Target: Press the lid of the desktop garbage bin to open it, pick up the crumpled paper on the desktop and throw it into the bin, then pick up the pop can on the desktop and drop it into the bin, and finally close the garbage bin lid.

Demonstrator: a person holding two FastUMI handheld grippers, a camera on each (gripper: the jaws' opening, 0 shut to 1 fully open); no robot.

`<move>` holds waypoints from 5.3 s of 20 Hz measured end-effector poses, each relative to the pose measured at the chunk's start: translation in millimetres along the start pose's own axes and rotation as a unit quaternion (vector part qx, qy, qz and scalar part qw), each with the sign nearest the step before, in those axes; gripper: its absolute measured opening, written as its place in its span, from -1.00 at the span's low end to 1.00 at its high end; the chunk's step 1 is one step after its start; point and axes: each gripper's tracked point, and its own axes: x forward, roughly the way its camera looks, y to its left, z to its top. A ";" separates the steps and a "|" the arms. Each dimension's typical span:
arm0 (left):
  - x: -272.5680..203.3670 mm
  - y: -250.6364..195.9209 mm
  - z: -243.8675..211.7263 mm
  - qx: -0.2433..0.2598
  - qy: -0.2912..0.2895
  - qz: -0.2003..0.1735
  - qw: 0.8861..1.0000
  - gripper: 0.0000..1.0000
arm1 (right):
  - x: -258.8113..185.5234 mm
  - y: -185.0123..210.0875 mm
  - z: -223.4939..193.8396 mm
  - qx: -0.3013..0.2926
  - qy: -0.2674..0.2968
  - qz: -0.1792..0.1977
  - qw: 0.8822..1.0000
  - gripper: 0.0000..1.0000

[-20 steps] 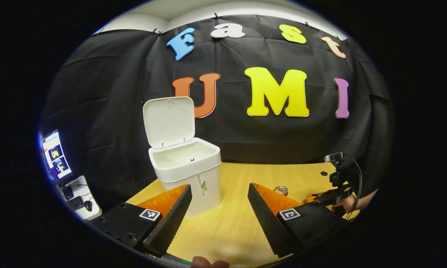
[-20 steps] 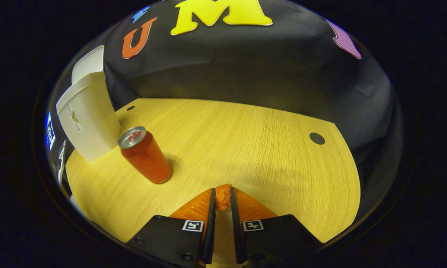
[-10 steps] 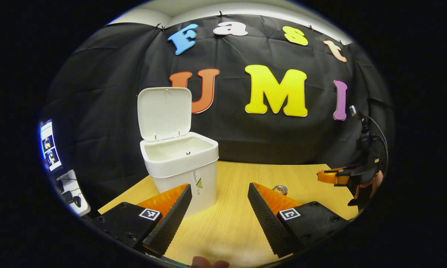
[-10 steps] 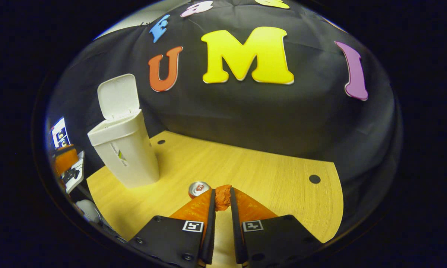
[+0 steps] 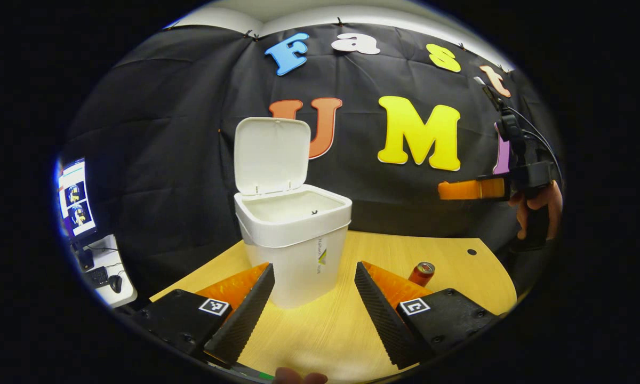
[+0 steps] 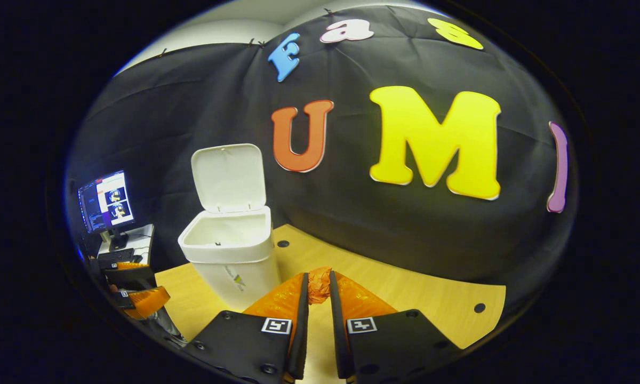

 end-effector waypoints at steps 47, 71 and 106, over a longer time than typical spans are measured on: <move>31.5 -89.0 -15.5 0.053 -0.025 -0.142 0.988 0.99 | -98.1 -70.1 -17.6 -0.040 -0.088 -0.150 0.984 0.89; 167.4 -272.1 -192.9 0.111 0.125 -0.250 0.954 0.99 | -248.6 -209.7 -153.8 0.016 0.034 -0.320 0.947 0.89; 191.5 -280.7 -123.5 0.097 0.097 -0.230 0.964 0.72 | -245.3 -184.8 -155.0 0.054 0.050 -0.305 0.949 0.89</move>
